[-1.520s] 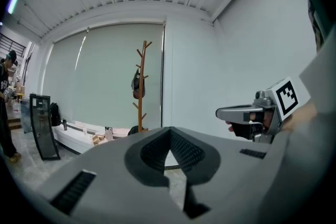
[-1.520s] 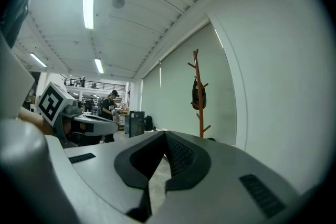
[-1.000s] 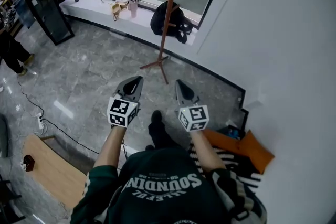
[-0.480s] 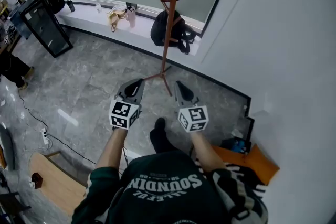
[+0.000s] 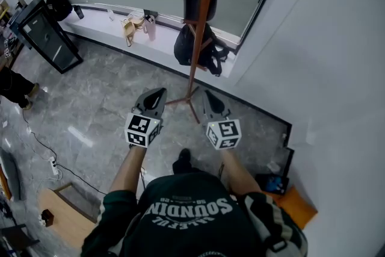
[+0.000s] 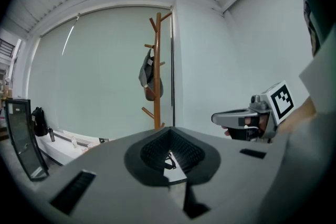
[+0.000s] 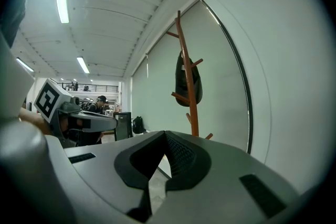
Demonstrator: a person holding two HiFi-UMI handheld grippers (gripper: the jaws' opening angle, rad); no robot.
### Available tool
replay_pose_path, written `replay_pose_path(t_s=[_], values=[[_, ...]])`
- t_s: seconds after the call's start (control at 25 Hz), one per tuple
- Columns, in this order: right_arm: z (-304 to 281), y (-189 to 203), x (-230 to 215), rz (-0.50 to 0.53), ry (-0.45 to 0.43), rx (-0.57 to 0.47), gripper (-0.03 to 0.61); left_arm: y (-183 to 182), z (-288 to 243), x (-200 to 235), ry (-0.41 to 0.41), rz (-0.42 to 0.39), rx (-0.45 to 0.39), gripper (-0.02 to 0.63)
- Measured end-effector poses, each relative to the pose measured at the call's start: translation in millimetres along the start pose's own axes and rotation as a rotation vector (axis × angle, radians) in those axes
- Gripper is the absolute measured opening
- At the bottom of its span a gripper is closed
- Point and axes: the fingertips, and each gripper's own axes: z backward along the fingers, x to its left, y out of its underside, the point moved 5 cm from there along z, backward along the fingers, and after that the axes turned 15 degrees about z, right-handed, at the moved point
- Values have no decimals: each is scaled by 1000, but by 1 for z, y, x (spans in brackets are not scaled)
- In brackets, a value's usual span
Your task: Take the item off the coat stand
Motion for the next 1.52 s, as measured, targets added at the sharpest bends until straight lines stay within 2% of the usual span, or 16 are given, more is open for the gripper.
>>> replay_pose_path(t_s=[0.12,0.24,0.48,0.8,1.04,1.12,1.28,1.52], values=[[-28,2,-20,-8,3,3,-2,-9,-28,17,-7,0,13,0],[-49,4,-35,-9,2,11,-2,-21,-49,32,-11,9,-12,0],[-78,-3,-40,-4,1,8,-2,-44,-66,52,1,8,-47,0],[-84,-15,-51,5,86,25,-2,-76,-71,68,63,17,-73,0],[-96,-17,-58,2,138,34,-2,-100,-79,84,92,-30,-85,0],[-101,-19,-57,6,146,34,-2,-103,-81,87,117,-11,-87,0],[-108,-21,-53,9,148,37,-2,-111,-85,89,170,14,-93,75],[-107,-23,-54,11,170,49,-2,-130,-86,93,187,30,-145,179]])
